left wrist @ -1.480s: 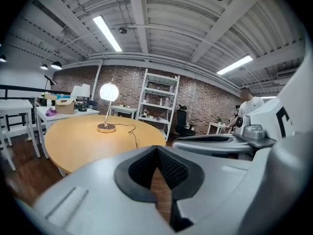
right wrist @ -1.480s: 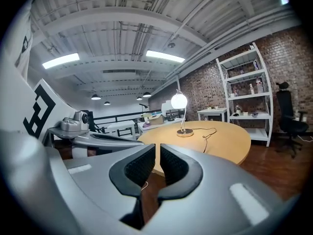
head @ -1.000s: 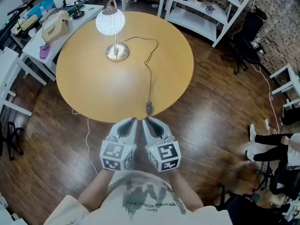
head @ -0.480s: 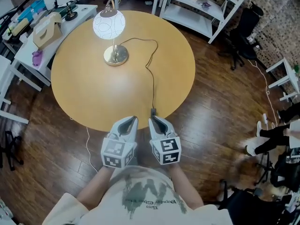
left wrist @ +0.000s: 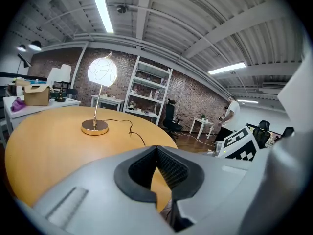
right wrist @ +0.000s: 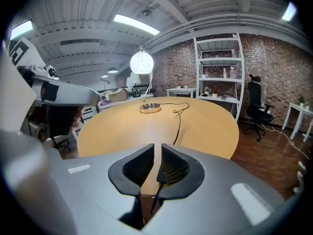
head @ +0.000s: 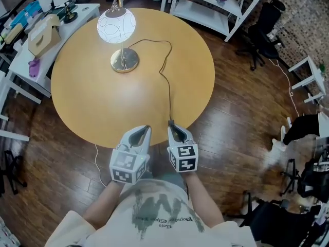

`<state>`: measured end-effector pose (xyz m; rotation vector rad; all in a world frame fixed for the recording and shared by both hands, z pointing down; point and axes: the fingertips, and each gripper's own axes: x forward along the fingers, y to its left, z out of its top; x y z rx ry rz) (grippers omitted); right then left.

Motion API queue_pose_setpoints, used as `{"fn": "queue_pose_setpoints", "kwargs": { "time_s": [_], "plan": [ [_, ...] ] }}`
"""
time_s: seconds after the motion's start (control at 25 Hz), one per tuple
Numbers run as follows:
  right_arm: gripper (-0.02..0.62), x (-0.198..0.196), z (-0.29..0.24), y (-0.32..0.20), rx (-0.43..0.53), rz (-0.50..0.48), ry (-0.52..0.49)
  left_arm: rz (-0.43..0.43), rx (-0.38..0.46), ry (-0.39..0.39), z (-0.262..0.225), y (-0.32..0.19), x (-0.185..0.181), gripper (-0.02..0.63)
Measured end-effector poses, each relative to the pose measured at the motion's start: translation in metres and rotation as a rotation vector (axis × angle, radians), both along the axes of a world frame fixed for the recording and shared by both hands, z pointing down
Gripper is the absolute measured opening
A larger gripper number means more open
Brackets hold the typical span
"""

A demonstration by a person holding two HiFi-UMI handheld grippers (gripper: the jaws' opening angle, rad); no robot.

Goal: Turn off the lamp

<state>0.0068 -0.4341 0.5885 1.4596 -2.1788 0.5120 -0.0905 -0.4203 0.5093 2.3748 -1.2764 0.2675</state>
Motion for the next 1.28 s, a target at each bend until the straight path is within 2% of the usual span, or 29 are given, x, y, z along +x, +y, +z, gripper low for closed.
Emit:
{"fn": "queue_pose_setpoints", "kwargs": {
  "time_s": [0.56,0.72,0.8,1.0,1.28],
  "plan": [
    [0.047,0.012,0.041,-0.020,-0.070,0.049,0.088,-0.002,-0.012,0.001,0.005,-0.014,-0.014,-0.006],
    [0.021,0.014,0.044,-0.022,-0.069,0.055,0.101,-0.004,-0.015,-0.003,0.005,-0.017,-0.015,-0.005],
    [0.020,0.017,0.045,-0.022,-0.070,0.072,0.078,-0.003,-0.015,-0.002,0.005,-0.018,-0.016,-0.006],
    [0.018,0.024,0.050,-0.023,-0.110,0.122,-0.052,-0.001,-0.012,-0.004,0.005,-0.019,-0.016,-0.006],
    [0.009,0.024,0.052,-0.025,-0.111,0.110,-0.024,0.000,-0.008,0.001,0.005,-0.020,-0.015,-0.006]
  ]
}}
